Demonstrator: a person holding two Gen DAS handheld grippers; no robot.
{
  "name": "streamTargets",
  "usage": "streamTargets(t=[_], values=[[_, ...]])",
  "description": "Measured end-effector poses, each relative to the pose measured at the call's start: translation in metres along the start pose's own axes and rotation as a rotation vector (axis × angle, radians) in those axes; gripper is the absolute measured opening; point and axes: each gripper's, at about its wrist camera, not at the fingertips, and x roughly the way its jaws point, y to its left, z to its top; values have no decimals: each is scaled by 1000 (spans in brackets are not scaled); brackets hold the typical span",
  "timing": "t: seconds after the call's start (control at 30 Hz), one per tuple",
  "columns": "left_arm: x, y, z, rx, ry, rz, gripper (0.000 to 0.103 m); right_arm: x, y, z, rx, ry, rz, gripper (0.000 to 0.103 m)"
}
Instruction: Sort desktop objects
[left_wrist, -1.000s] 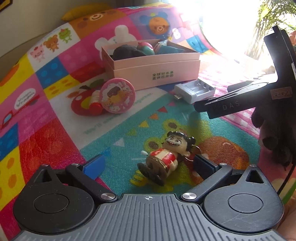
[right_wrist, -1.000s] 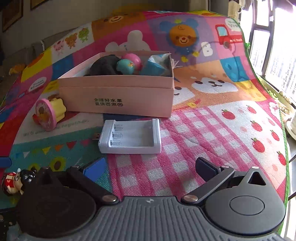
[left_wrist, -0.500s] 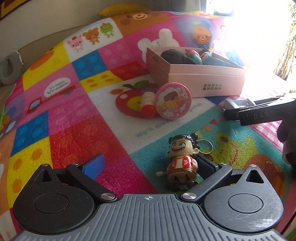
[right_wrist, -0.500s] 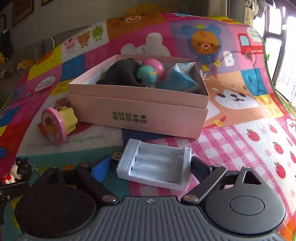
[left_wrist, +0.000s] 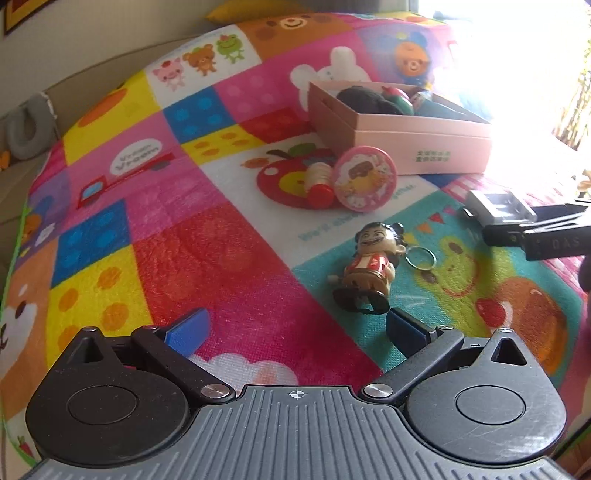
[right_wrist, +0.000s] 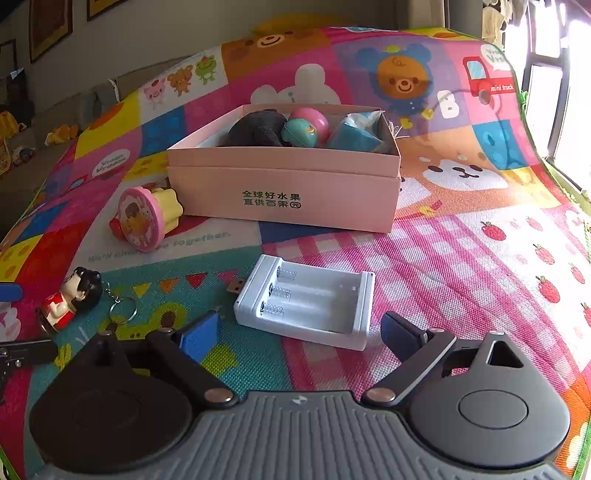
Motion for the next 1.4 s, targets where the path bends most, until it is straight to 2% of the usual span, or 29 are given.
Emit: streamTargets(t=[0.1, 0.27, 0.33, 0.47, 0.6, 0.7, 0.77, 0.9, 0.93, 1.13, 1.27, 1.3, 1.33, 1.4], values=[[0, 1, 4, 1, 4, -9, 103, -1, -2, 0, 17, -4, -1, 96], [-4, -8, 0, 31, 3, -104, 103, -1, -5, 0, 30, -4, 3, 98], [-3, -17, -3, 59, 4, -113, 103, -1, -5, 0, 33, -4, 5, 99], [4, -18, 2, 42, -10, -48, 103, -1, -6, 0, 36, -4, 7, 99], [12, 4, 11, -18, -14, 98, 103, -2, -7, 1, 44, -4, 7, 101], [10, 24, 10, -42, -16, 136, 103, -1, -8, 1, 54, -3, 6, 102], [6, 31, 7, -42, -30, 111, 103, -1, -9, 1, 56, -2, 7, 103], [-11, 26, 5, -72, -91, -117, 103, -1, -9, 1, 56, -1, 6, 103], [-12, 20, 6, -80, -106, -145, 103, 0, -9, 1, 56, -1, 6, 103], [3, -17, 18, -108, -148, -138, 103, -1, -9, 1, 56, -2, 7, 103], [14, -27, 20, -86, -137, -68, 102, -1, -9, 1, 58, -3, 8, 103], [16, -26, 20, -89, -134, -65, 99, -1, -9, 1, 60, -4, 9, 103], [17, -25, 20, -92, -133, -65, 88, -1, -9, 1, 60, -4, 9, 103], [20, -24, 21, -90, -128, -60, 76, -1, -9, 1, 62, -4, 10, 103]])
